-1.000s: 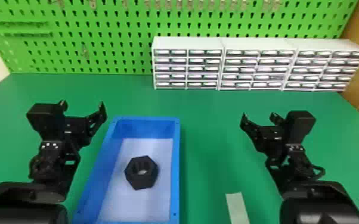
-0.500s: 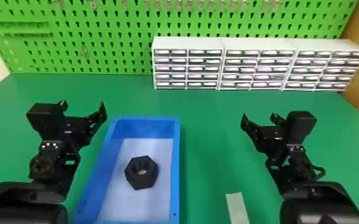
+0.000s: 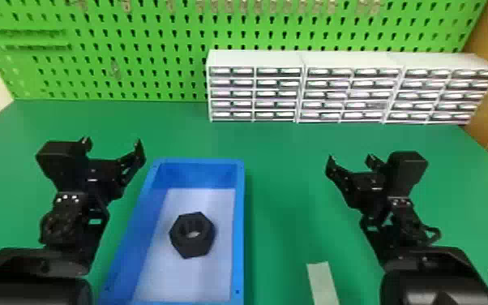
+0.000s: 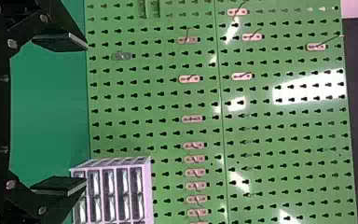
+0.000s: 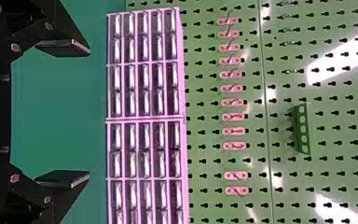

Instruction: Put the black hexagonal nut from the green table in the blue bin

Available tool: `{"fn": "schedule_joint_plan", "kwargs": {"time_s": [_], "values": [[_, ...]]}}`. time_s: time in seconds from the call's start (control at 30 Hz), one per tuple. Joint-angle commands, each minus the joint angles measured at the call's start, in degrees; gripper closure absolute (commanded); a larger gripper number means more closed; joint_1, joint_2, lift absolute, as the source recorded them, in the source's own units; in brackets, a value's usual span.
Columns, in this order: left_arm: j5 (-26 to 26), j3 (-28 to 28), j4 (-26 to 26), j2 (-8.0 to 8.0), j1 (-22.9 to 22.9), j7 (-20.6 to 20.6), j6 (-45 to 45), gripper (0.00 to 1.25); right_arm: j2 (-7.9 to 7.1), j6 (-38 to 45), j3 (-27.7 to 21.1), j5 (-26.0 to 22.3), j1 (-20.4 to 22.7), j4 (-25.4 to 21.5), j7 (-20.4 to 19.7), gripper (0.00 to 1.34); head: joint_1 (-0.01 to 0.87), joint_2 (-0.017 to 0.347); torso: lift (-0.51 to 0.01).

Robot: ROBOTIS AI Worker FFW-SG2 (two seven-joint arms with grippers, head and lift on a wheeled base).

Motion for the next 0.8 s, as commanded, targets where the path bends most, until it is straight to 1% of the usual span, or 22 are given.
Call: {"fn": "schedule_joint_plan", "kwargs": {"time_s": [0.0, 0.77], "values": [[0.0, 0.0, 0.0, 0.00, 0.0, 0.0, 0.0, 0.25, -0.01, 0.1, 0.1, 0.0, -0.1, 0.0, 0.0, 0.35, 0.686, 0.052, -0.097], [0.0, -0.2, 0.0, 0.00, -0.1, 0.0, 0.3, 0.25, 0.17, 0.1, -0.3, -0.3, -0.1, 0.0, 0.0, 0.35, 0.686, 0.052, -0.097]]}}
